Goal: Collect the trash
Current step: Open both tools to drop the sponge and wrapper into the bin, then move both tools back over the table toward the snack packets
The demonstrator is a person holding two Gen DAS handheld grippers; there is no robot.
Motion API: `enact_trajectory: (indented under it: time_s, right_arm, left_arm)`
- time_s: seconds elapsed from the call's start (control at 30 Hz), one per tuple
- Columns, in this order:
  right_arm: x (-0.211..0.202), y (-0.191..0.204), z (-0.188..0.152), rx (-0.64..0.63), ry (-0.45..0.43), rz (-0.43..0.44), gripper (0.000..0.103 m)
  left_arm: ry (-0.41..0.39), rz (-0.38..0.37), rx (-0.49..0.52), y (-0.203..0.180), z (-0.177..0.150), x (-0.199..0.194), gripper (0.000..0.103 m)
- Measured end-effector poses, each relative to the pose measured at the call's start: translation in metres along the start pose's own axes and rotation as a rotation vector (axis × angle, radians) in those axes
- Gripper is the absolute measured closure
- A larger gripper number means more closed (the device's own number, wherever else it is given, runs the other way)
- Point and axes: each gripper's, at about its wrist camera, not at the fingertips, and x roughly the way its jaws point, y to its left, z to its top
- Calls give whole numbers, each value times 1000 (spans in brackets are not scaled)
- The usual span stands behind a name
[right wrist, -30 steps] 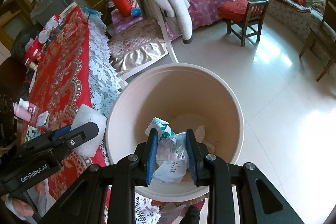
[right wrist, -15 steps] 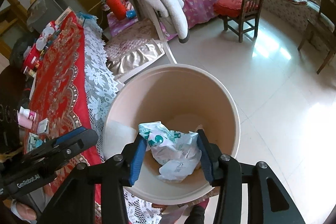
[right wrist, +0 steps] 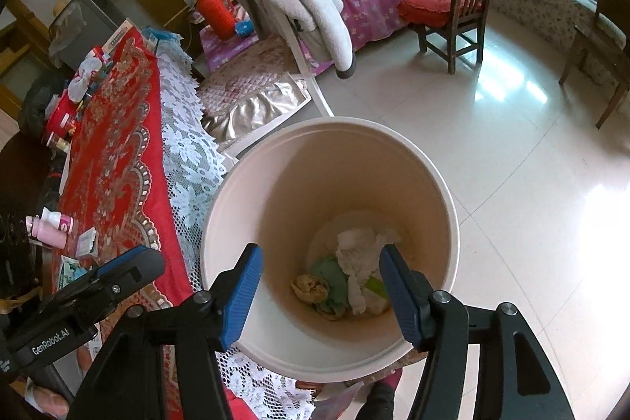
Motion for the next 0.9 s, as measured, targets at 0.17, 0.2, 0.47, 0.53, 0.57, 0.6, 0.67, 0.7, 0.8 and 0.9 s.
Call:
enact_trajectory:
  time_s: [0.17,0.2,0.47,0.53,0.57,0.6,0.67,0.7,0.8,0.9]
  right_arm:
    - [2,13,-2,-19,7,4,43]
    - [2,16,-3,-24,8,5,43]
    - [2,42,-4,-67,8,19,43]
    - [2,49,-3,-77,8,24,43]
    - [3,53,-4,-83,9,27,43]
    - [3,59,-4,-91,10,31,43]
    - [5,72,-5,-113,12,40,43]
    - [5,77,-6,-121,13,43,43]
    - [8,99,-9,-159,19,61,43]
    - [13,123,-14,-198,30,78,43]
  left_arm:
    - [-17,31,2,2,-2,-9,46]
    - [-21,40,3,4,-2,-11,46]
    - [-61,89,-15,20,-6,-31,46]
    - [-75,100,-26,27,-9,-39,46]
    - [-82,108,-33,32,-10,-43,46]
    - [-86,112,-38,36,-11,-47,46]
    - [-99,127,-56,47,-14,-57,46]
    - [-102,133,-63,51,-15,-60,46]
    - [-119,158,-96,69,-20,-76,46]
    - [-134,182,-130,92,-27,-92,46]
